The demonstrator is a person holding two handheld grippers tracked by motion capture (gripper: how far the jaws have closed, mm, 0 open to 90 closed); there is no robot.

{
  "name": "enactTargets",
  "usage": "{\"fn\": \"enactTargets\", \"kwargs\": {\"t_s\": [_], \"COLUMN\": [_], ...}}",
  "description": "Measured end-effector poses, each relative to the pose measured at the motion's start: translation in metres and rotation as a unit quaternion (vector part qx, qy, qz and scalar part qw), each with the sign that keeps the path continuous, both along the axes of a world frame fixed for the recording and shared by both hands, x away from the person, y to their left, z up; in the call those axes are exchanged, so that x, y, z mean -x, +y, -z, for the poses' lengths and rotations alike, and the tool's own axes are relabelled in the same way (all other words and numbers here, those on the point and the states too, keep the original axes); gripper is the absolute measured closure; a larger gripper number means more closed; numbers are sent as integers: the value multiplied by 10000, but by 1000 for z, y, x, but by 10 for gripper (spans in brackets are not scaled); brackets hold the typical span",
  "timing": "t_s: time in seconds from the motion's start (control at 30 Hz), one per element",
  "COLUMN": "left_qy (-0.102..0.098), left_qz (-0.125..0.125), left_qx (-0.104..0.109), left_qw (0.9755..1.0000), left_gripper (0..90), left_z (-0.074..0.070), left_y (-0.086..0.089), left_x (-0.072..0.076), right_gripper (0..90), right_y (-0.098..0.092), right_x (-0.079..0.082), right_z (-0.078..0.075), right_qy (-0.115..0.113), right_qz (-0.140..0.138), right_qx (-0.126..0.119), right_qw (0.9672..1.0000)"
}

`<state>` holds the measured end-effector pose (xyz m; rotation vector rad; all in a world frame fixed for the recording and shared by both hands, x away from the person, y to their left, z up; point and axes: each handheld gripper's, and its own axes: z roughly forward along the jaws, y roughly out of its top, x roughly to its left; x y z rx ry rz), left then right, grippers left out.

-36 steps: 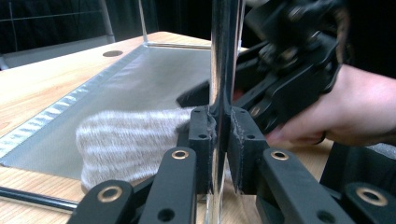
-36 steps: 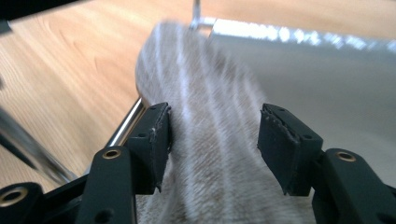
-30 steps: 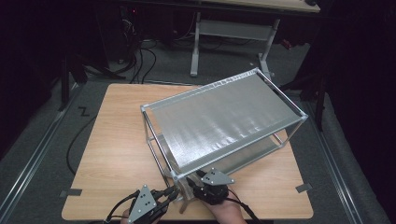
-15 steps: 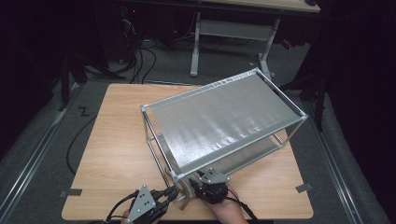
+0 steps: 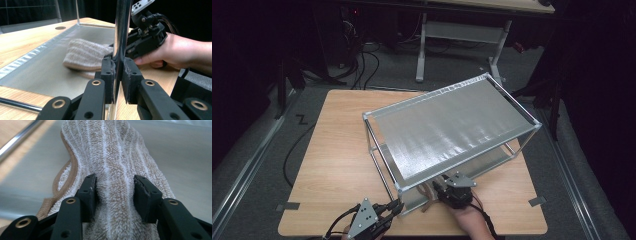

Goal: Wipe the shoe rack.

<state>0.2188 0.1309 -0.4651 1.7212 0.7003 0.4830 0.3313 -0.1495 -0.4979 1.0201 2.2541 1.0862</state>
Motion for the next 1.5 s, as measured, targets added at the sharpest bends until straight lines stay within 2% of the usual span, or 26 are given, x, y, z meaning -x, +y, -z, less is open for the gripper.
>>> {"fn": "enactTargets", "kwargs": {"t_s": [0.2, 0.3, 0.4, 0.57, 0.7, 0.87, 0.9, 0.93, 0.97, 1.0, 1.03, 1.23, 1.5], "left_qy": [23, 30, 37, 50, 48, 46, 46, 49, 50, 54, 57, 59, 46], "left_qz": [-29, -39, -47, -51, -59, -63, -63, -69, -72, -71, -75, -88, -72], "left_qx": [-2, 6, 6, 6, -5, 11, 11, 18, 23, 28, 32, 43, 39], "left_qw": [10000, 10000, 10000, 10000, 10000, 10000, 10000, 10000, 10000, 10000, 10000, 9999, 10000], "left_gripper": [802, 802, 802, 802, 802, 802, 802, 802, 801, 802, 801, 801, 800], "left_z": [0, -1, -1, -1, -1, -1, -1, -1, 0, 0, 0, 0, 0], "left_y": [3, 4, 5, 7, 8, 8, 8, 8, 8, 9, 9, 10, 12], "left_x": [2, 3, 4, 5, 6, 6, 6, 6, 6, 6, 7, 8, 8], "right_gripper": [547, 547, 546, 533, 497, 498, 498, 499, 502, 506, 510, 560, 602], "right_y": [-28, -45, -61, -83, -102, -130, -130, -134, -143, -147, -150, -160, -160], "right_x": [-13, -20, -26, -34, -39, -48, -48, -49, -54, -56, -58, -65, -73], "right_z": [1, 1, 1, 0, 0, -2, -2, -2, -2, -2, -2, -2, 0], "right_qy": [-28, -142, -120, -232, -242, -283, -283, -300, -324, -335, -317, -440, -459], "right_qz": [458, 643, 945, 1281, 1555, 2048, 2048, 2110, 2255, 2317, 2353, 2601, 2563], "right_qx": [-13, 62, 6, 85, 94, 91, 91, 110, 151, 157, 116, 241, 220], "right_qw": [9989, 9978, 9955, 9915, 9875, 9783, 9783, 9770, 9736, 9721, 9713, 9643, 9653]}}
